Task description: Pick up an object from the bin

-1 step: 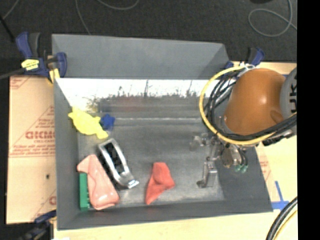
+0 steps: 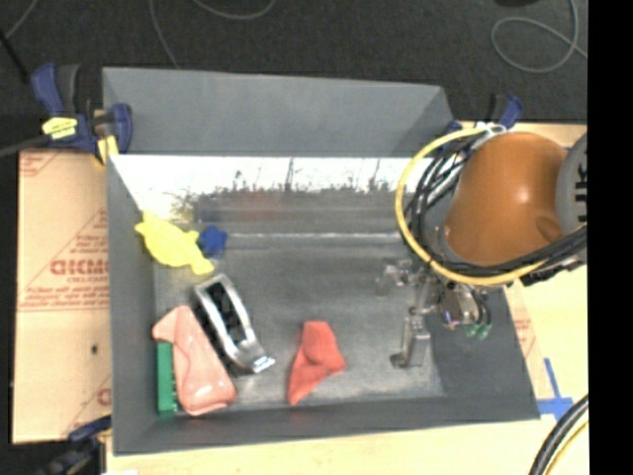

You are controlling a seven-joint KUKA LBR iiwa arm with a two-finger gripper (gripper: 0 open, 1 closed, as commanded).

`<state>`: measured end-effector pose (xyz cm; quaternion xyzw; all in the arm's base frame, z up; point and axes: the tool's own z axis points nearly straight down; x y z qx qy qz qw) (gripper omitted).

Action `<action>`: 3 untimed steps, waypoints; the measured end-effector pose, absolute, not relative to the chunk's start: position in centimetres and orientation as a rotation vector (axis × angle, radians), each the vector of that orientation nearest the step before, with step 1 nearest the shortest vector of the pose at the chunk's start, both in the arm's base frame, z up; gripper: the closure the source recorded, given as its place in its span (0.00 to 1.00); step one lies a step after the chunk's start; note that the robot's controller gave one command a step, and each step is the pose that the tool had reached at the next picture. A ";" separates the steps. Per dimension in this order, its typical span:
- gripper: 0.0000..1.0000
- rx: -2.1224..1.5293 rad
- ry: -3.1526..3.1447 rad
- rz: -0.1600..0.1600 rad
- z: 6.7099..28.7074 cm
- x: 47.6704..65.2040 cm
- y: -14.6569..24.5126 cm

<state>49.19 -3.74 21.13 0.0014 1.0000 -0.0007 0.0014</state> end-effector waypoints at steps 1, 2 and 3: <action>0.00 0.047 3.140 -0.001 19.9 51.7 1.6; 0.00 -0.093 3.134 0.007 16.4 50.2 3.2; 0.00 -0.134 3.131 -0.003 9.9 48.7 2.5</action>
Offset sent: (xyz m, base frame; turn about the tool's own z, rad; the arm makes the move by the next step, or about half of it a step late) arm -0.0153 0.0193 -0.0813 -0.1257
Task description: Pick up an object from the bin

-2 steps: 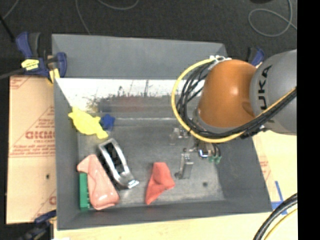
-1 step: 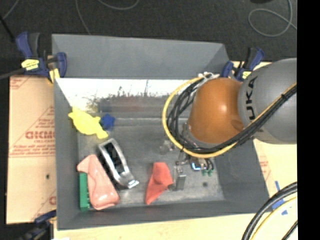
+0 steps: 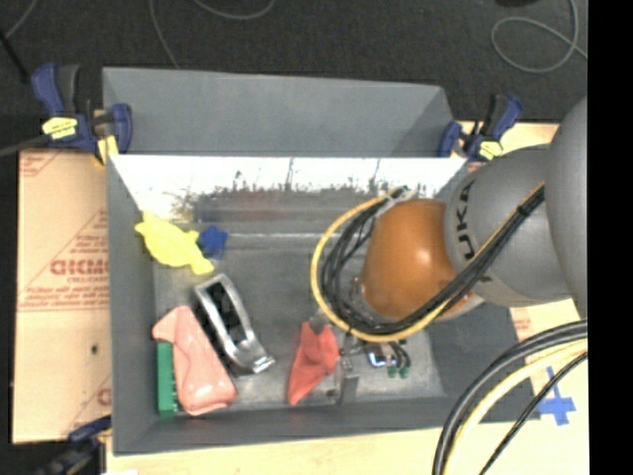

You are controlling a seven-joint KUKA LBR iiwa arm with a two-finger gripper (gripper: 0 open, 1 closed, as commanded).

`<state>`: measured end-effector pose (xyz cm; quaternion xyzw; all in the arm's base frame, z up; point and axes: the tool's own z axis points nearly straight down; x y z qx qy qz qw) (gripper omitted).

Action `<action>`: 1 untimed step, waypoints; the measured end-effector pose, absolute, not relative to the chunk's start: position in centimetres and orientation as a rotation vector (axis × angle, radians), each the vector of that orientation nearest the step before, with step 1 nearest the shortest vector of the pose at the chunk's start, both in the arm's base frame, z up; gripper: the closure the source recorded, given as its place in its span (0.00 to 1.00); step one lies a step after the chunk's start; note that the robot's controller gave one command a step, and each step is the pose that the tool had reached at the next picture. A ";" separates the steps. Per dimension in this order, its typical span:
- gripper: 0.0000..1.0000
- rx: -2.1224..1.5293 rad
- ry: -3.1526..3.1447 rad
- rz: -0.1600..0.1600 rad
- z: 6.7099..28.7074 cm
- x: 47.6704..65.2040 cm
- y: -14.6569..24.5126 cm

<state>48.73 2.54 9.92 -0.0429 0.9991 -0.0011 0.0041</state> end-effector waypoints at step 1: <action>1.00 -0.045 3.133 0.008 7.3 48.8 2.5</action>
Offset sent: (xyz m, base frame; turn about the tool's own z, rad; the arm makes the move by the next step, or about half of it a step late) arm 0.0000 0.0000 0.0000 0.0000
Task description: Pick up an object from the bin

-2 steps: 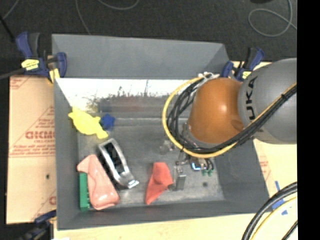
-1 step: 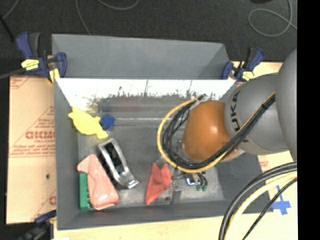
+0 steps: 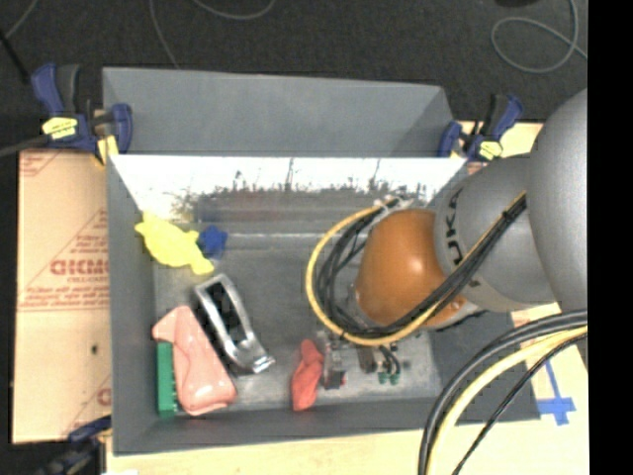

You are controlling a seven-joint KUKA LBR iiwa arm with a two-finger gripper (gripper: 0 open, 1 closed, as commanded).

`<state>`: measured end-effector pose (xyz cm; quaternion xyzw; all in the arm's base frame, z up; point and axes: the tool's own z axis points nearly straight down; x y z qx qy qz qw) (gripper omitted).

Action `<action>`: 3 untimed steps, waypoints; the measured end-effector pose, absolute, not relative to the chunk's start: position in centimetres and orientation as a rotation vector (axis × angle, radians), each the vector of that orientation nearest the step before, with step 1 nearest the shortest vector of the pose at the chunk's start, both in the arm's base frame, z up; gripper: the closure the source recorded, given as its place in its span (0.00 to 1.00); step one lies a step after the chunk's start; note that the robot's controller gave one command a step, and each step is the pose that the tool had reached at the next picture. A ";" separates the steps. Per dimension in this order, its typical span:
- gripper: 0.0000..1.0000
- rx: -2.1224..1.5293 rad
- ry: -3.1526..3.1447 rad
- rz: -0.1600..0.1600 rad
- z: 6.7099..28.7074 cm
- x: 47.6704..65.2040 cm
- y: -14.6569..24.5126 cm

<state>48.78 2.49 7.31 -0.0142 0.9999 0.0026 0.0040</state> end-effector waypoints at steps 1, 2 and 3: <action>1.00 -0.045 3.133 0.008 7.3 48.8 2.5; 1.00 -0.033 3.142 0.009 11.3 48.7 2.6; 1.00 -0.039 3.130 0.009 15.9 48.9 2.6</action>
Offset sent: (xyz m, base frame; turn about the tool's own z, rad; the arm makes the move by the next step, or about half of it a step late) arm 0.0035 0.0042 0.1174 0.0263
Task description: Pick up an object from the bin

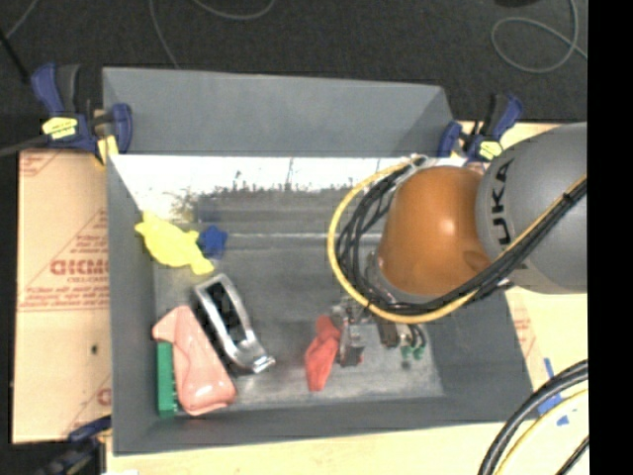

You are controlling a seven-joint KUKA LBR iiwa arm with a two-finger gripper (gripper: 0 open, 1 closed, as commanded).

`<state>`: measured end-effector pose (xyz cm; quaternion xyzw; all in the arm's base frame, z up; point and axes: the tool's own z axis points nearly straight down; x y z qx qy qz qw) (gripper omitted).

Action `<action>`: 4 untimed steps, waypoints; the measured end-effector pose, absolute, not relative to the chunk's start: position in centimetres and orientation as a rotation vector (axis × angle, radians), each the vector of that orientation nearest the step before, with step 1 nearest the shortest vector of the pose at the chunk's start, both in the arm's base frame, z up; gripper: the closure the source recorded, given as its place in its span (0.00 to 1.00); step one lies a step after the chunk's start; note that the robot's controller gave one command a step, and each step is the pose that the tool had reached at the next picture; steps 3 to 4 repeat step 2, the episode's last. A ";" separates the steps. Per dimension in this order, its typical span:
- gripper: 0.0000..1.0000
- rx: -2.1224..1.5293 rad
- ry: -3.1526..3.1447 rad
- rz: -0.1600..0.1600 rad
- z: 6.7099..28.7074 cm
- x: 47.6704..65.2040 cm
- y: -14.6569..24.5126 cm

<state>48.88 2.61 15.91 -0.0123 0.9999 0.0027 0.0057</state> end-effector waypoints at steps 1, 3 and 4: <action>1.00 -0.013 3.140 0.010 19.3 48.6 3.4; 1.00 -0.047 3.133 0.007 24.1 48.5 2.9; 1.00 -0.047 3.133 0.007 24.1 48.5 2.9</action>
Offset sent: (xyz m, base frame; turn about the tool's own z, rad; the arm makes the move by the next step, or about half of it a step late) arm -0.0042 0.0013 0.0946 -0.0163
